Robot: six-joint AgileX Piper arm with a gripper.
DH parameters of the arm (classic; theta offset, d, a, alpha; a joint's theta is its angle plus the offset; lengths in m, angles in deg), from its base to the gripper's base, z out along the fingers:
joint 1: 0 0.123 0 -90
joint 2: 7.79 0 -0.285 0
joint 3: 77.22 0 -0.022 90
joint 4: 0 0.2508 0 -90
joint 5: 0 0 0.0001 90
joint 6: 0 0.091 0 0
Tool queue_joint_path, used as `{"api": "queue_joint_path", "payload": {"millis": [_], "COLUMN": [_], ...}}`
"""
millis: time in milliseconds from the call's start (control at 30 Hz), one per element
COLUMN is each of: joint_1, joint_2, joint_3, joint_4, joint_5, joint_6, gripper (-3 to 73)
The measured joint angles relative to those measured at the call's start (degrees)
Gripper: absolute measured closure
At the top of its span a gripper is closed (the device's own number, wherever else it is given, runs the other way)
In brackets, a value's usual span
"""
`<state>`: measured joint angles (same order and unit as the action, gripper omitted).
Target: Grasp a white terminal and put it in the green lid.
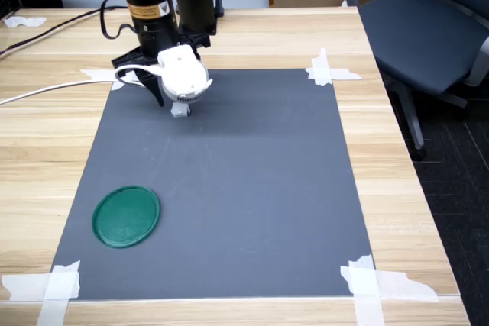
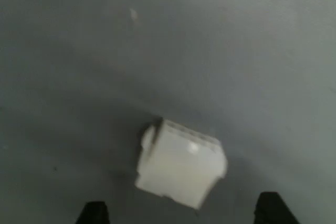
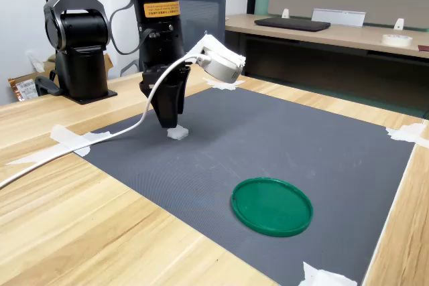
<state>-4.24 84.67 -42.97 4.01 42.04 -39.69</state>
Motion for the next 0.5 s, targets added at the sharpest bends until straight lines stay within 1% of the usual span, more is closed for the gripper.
{"api": "queue_joint_path", "payload": {"millis": [500], "joint_1": [0.0], "joint_2": [4.3], "joint_3": [-0.1], "joint_4": [0.2], "joint_5": [-3.1], "joint_6": [-1.3], "gripper": [15.3]}}
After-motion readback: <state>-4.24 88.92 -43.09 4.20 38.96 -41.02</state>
